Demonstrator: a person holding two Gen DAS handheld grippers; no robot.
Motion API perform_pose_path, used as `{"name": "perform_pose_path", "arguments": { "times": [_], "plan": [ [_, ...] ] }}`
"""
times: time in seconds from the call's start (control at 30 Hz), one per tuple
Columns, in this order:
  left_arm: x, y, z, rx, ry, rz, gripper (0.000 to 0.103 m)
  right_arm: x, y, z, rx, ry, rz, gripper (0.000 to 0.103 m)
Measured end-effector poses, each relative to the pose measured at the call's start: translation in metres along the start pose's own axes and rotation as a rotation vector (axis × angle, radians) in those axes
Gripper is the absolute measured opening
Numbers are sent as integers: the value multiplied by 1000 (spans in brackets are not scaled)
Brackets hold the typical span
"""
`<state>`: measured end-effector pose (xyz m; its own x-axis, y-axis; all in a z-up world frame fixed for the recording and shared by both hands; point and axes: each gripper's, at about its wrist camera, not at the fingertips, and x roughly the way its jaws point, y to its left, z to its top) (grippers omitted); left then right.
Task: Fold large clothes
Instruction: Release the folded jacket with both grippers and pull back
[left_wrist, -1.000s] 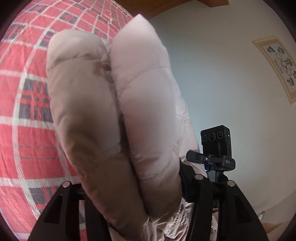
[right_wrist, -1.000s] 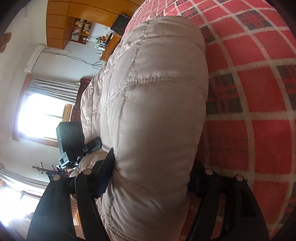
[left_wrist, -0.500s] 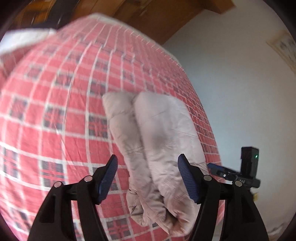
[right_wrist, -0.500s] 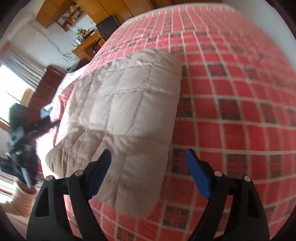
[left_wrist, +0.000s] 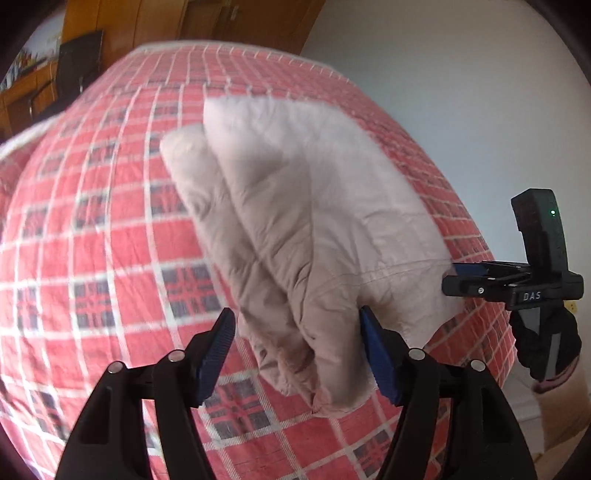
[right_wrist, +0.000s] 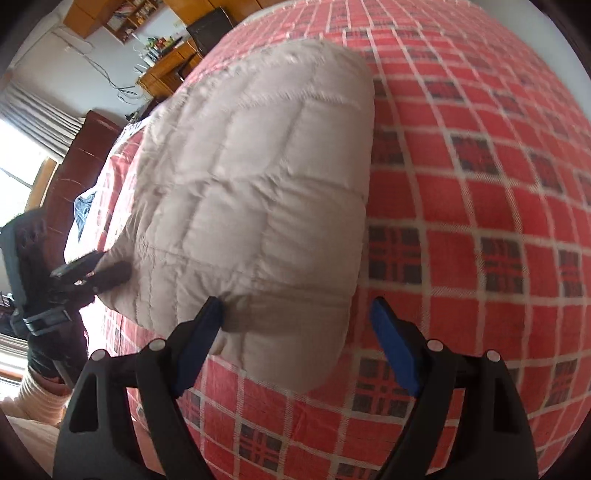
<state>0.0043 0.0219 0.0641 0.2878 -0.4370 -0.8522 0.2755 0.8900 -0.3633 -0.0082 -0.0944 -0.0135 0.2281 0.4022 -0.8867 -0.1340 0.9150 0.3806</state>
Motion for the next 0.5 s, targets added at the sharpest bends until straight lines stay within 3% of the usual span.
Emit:
{"name": "perform_pose_path", "arguments": {
  "times": [0.23,0.5],
  "plan": [
    [31,35,-11,-130,37,-83,75,9,-6,-3,27,10,15,82],
    [-24,10,6,-103,-58,-23,74,-37,17,-9,-23,-111,-120,92]
  ]
}}
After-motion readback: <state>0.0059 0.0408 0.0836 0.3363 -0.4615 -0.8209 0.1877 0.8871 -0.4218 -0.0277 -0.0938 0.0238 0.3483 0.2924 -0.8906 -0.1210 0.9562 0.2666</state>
